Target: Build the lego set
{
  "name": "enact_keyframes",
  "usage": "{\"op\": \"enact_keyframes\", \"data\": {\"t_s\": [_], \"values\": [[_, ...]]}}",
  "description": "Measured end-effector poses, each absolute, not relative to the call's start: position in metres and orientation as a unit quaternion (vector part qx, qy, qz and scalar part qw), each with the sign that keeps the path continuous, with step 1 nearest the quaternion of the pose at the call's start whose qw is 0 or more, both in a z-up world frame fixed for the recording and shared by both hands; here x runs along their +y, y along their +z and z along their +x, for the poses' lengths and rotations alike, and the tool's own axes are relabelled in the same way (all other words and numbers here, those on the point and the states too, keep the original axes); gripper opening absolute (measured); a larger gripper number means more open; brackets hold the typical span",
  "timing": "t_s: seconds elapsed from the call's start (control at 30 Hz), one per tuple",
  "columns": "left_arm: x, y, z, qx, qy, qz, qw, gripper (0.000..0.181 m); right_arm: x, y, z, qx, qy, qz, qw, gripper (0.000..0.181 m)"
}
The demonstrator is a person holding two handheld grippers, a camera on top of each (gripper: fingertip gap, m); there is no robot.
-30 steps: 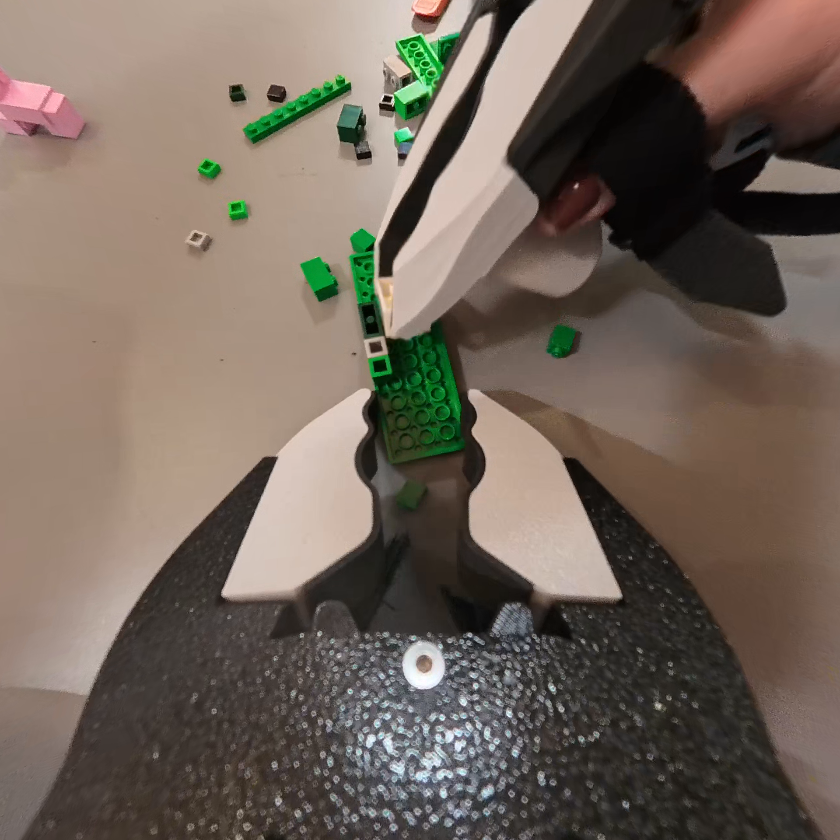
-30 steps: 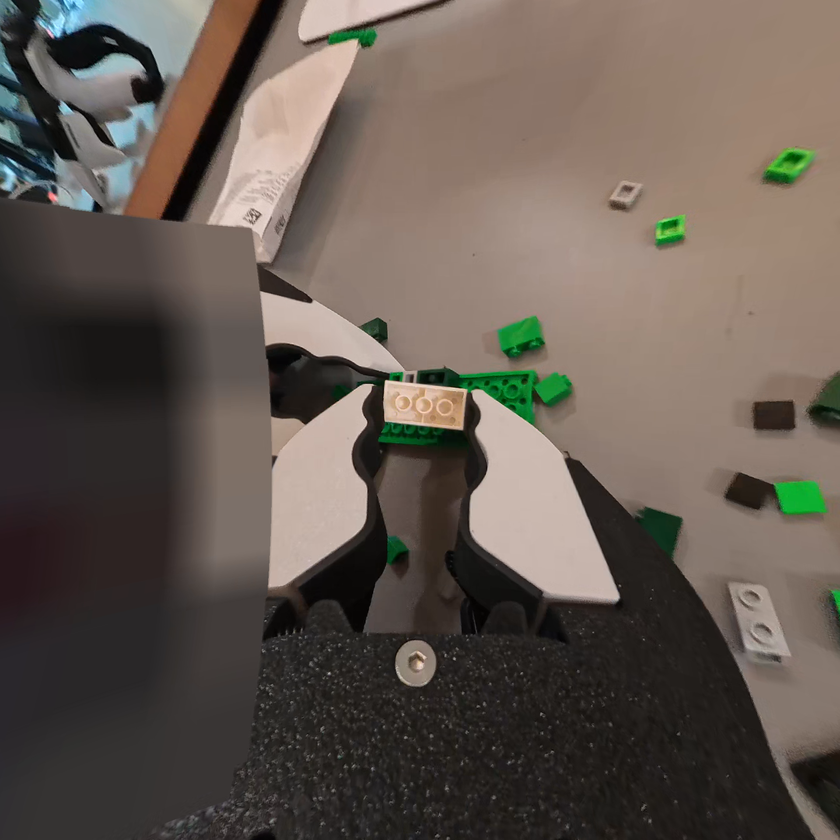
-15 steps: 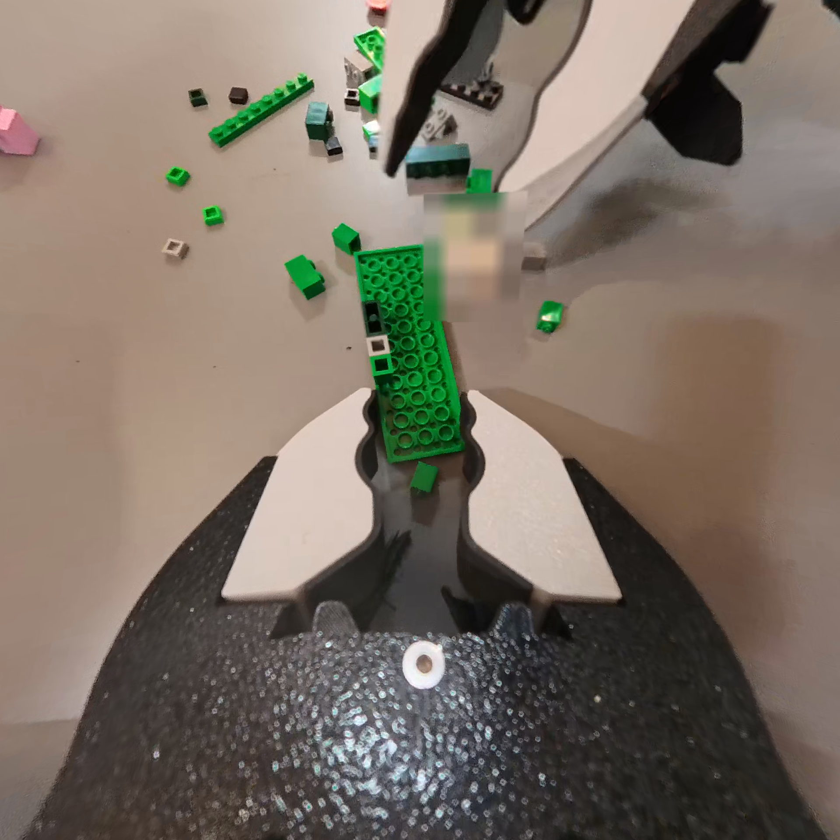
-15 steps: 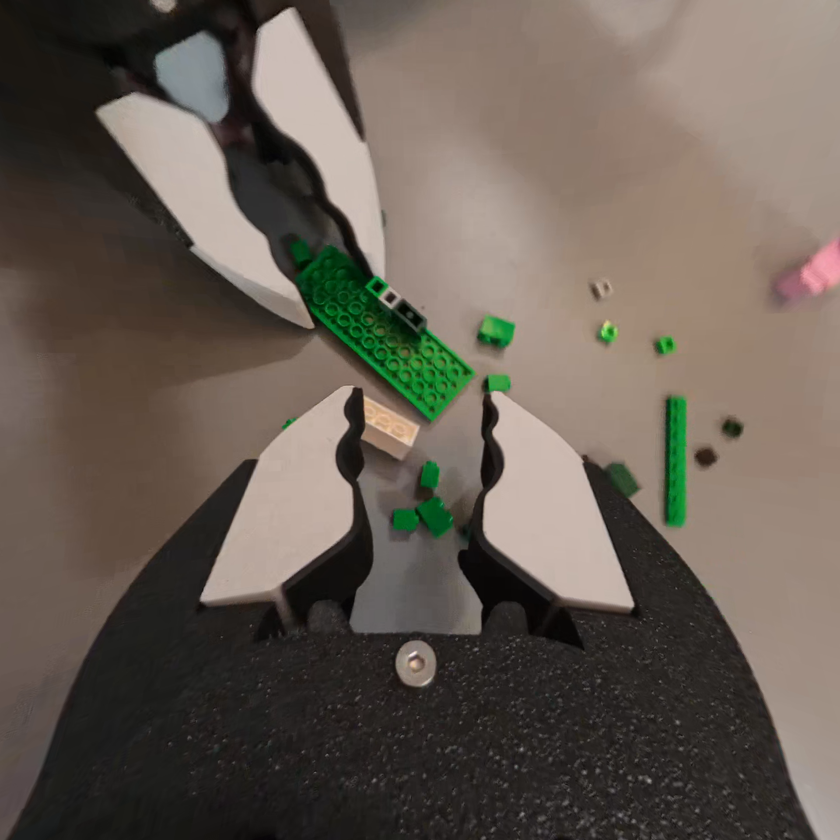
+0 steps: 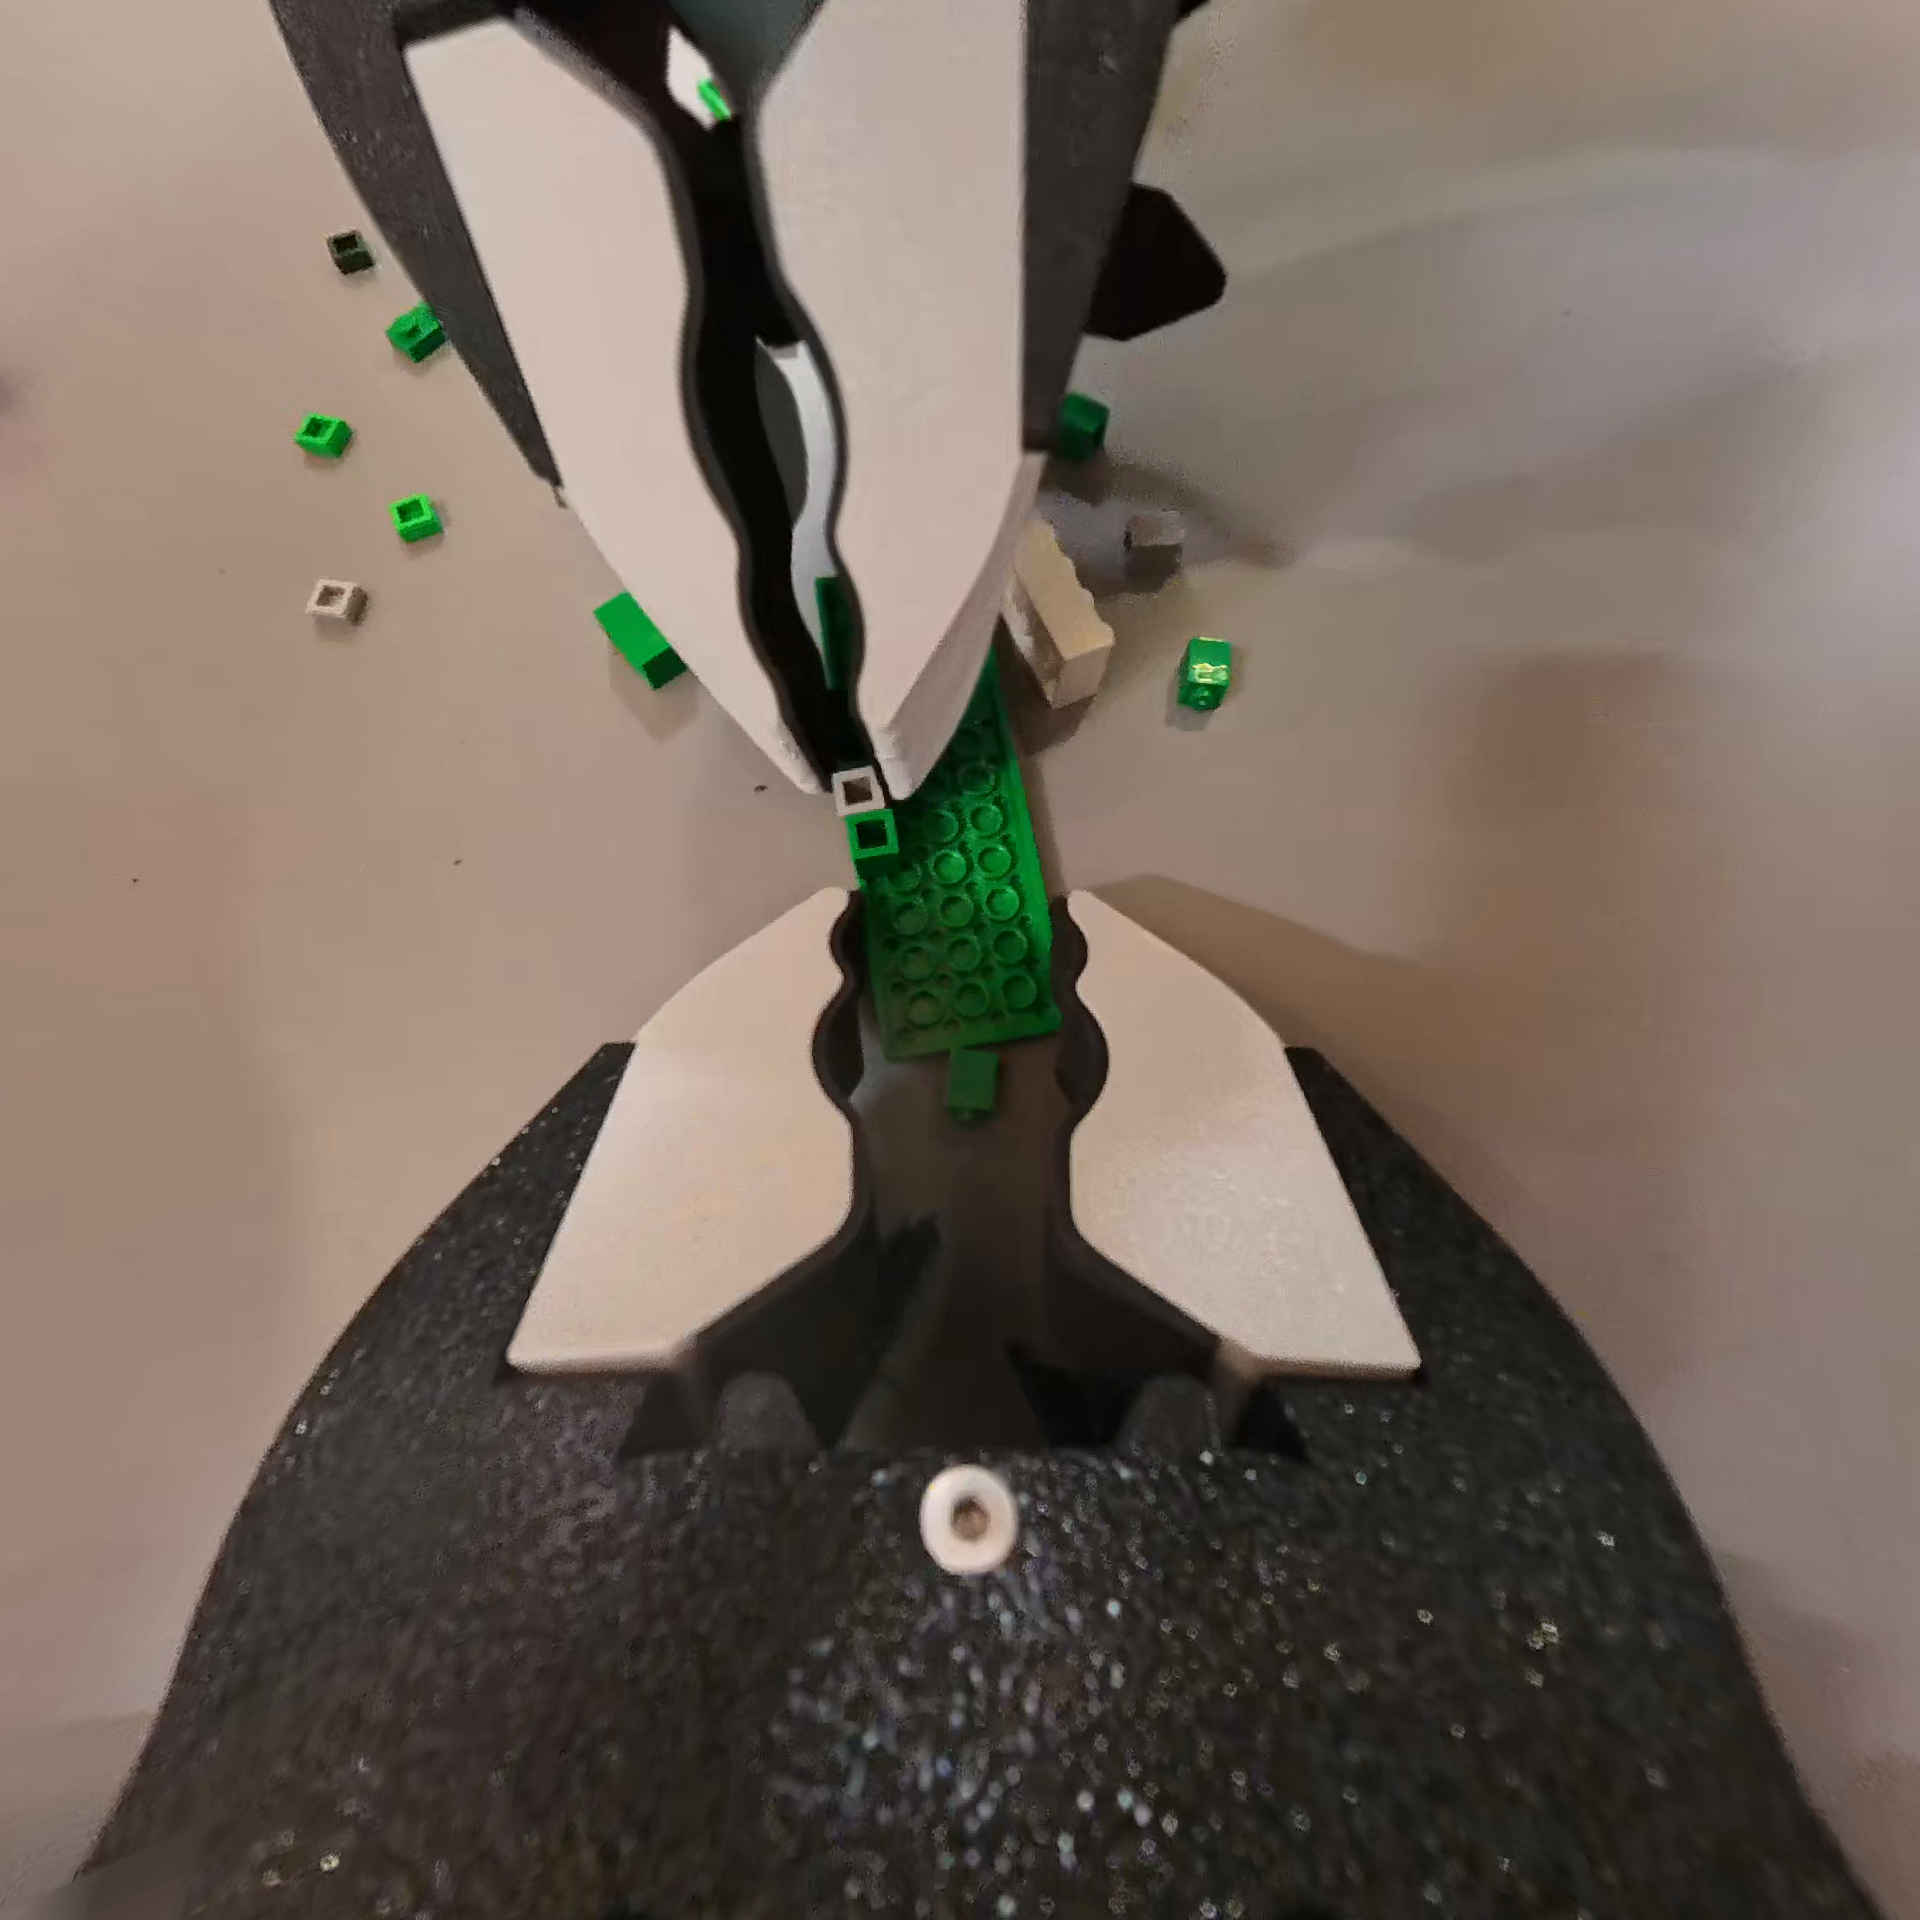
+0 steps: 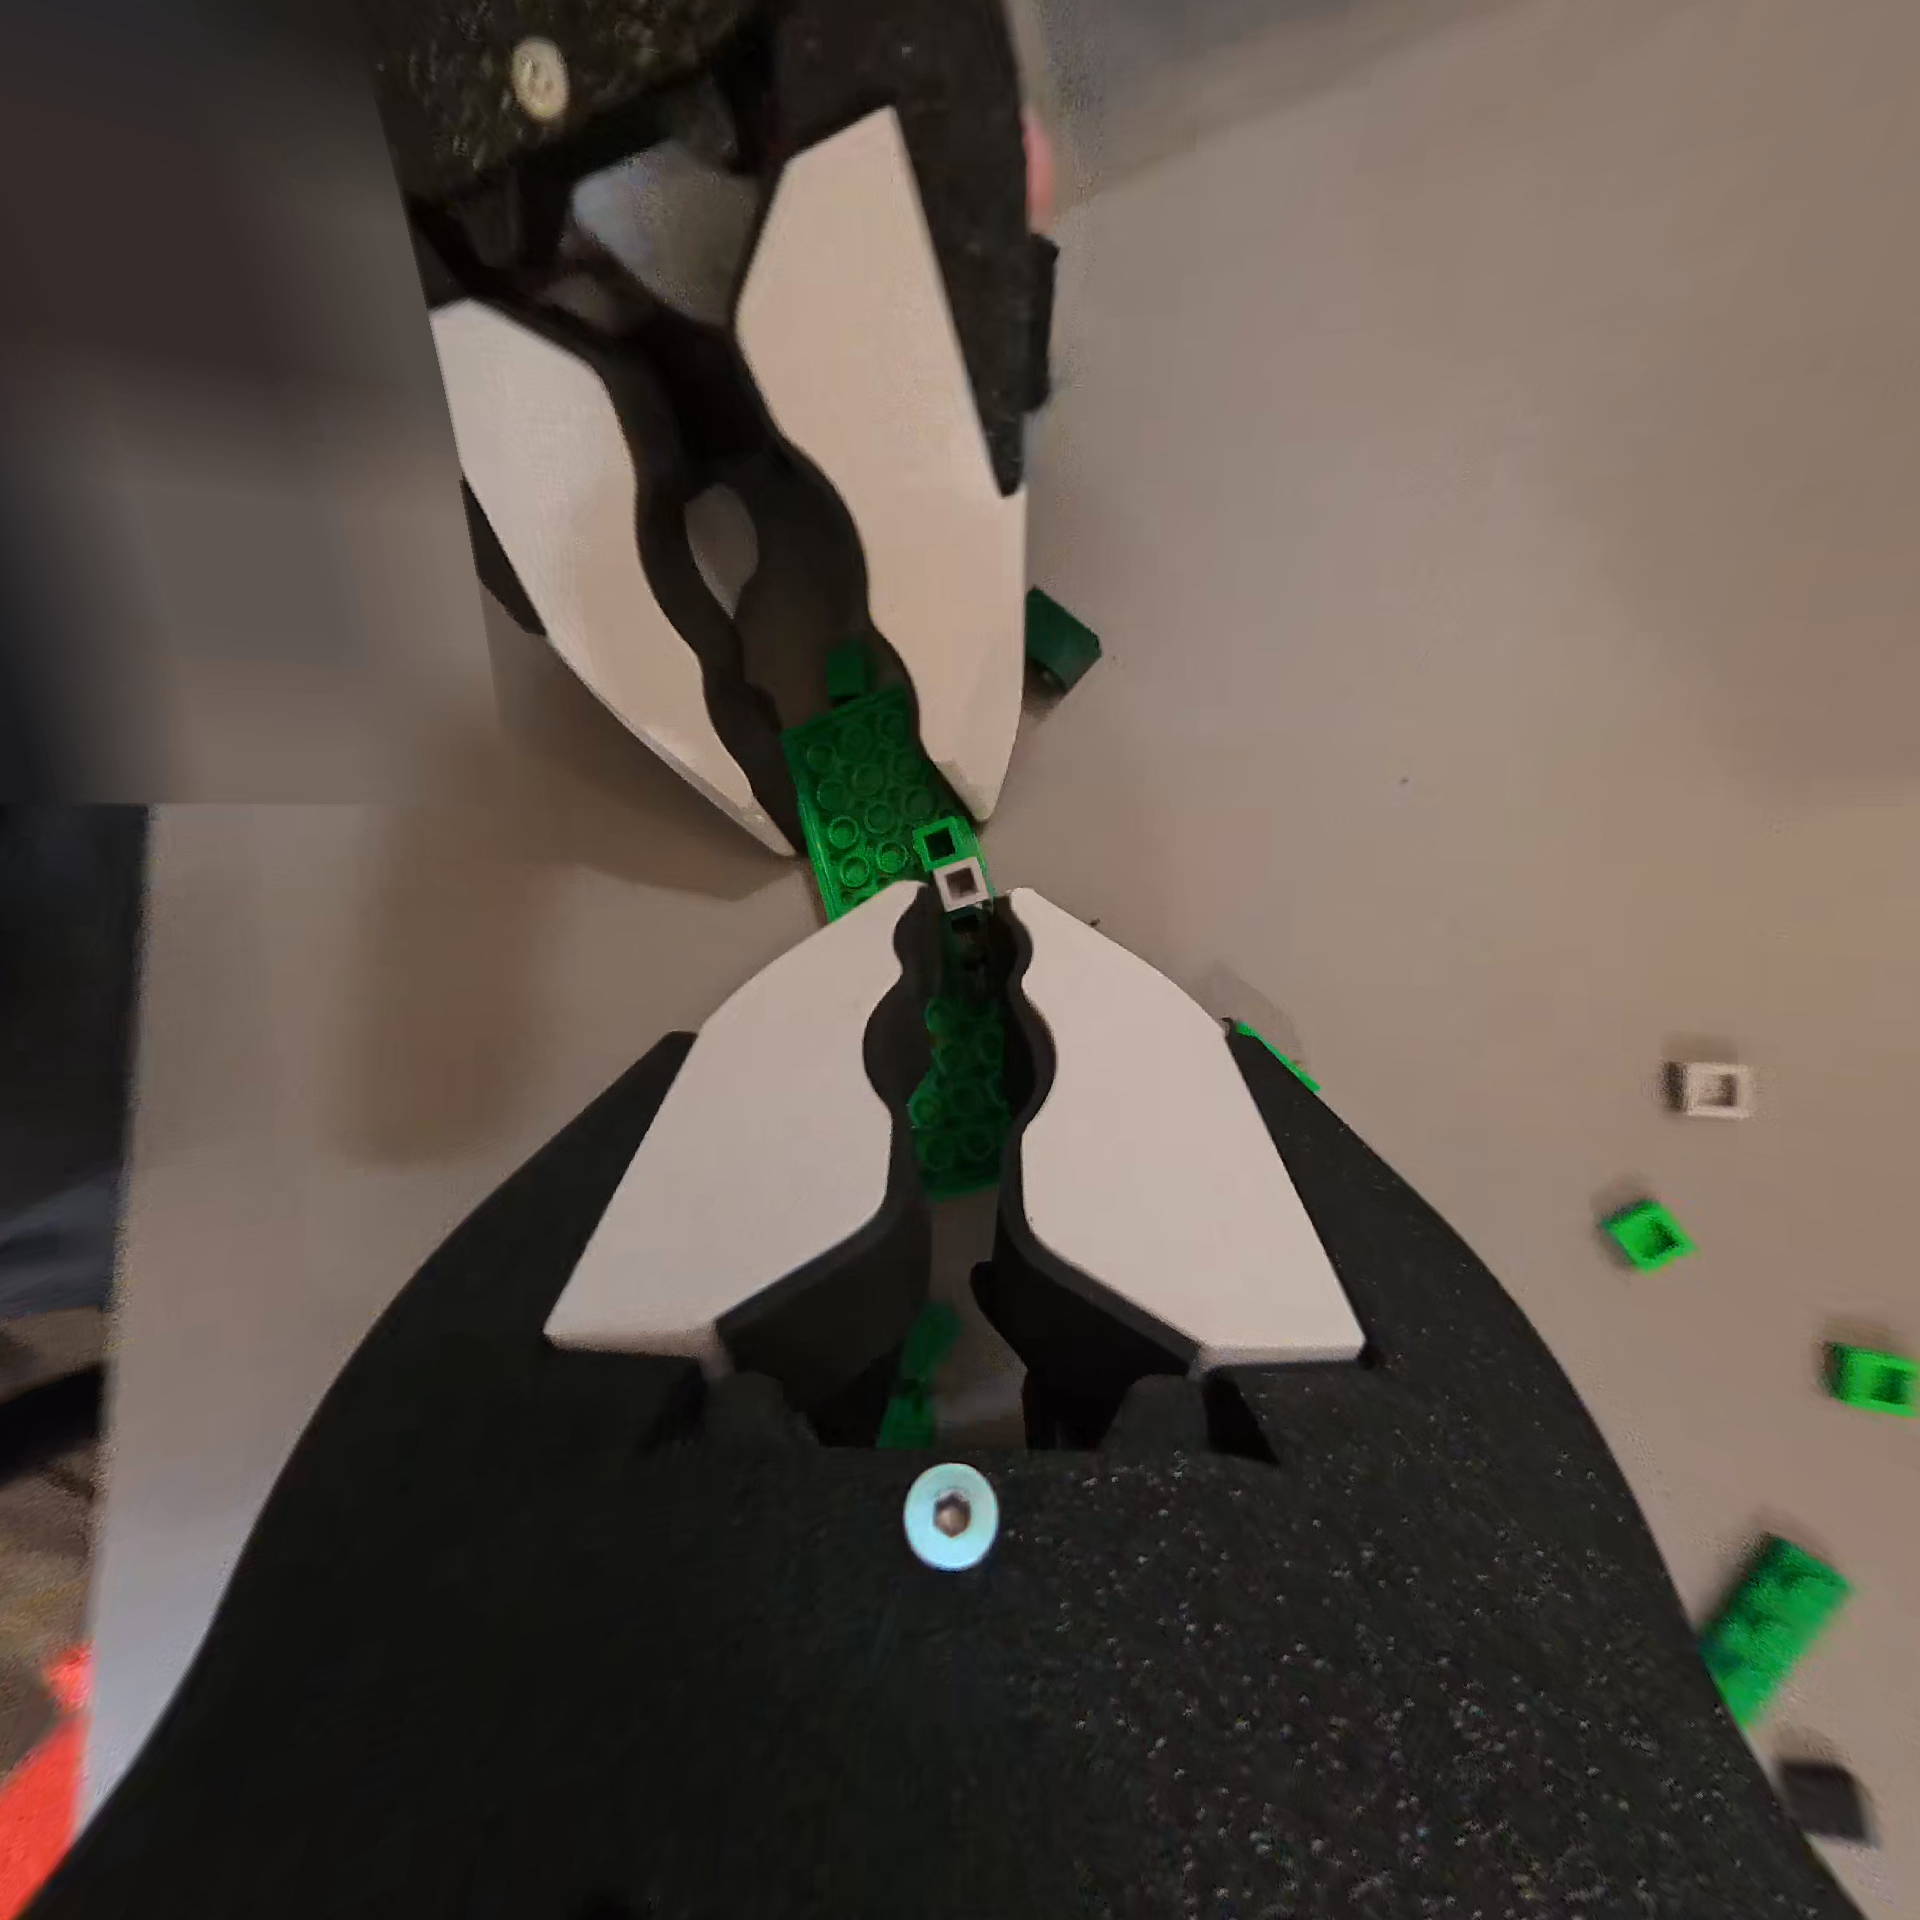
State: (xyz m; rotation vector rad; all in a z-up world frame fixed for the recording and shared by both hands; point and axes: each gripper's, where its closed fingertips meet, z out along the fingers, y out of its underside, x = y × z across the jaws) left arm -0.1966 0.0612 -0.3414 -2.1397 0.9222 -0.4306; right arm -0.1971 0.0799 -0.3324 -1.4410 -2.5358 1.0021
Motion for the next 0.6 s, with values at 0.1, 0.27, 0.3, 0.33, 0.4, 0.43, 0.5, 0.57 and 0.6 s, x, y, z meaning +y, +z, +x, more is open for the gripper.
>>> {"op": "enact_keyframes", "data": {"t_s": [0.1,0.27,0.3,0.33,0.4,0.43,0.5,0.57,0.6], "values": [[0.061,-0.341,-0.196,0.361,-0.169,-0.837,0.376,0.034,0.080,-0.330,-0.200,-0.769,0.385,-0.509,-0.029,0.000],[0.061,-0.341,-0.196,0.363,-0.169,-0.836,0.376,0.034,0.095,-0.327,-0.202,-0.771,0.378,-0.512,0.019,0.000],[0.061,-0.341,-0.196,0.363,-0.169,-0.836,0.376,0.034,0.094,-0.327,-0.201,-0.784,0.367,-0.499,0.034,0.004],[0.061,-0.341,-0.196,0.363,-0.169,-0.836,0.376,0.034,0.091,-0.327,-0.197,-0.798,0.357,-0.483,0.039,0.011],[0.061,-0.341,-0.196,0.362,-0.170,-0.836,0.376,0.034,0.084,-0.328,-0.191,-0.820,0.341,-0.458,0.035,0.020],[0.061,-0.341,-0.196,0.362,-0.170,-0.836,0.376,0.034,0.083,-0.331,-0.189,-0.828,0.330,-0.452,0.034,0.021],[0.061,-0.341,-0.196,0.363,-0.170,-0.836,0.376,0.034,0.086,-0.336,-0.190,-0.840,0.303,-0.447,0.045,0.011],[0.060,-0.341,-0.196,0.363,-0.170,-0.836,0.376,0.034,0.086,-0.336,-0.190,-0.836,0.308,-0.452,0.038,0.010],[0.060,-0.341,-0.196,0.363,-0.171,-0.835,0.376,0.034,0.086,-0.335,-0.190,-0.822,0.325,-0.467,0.016,0.009]]}}
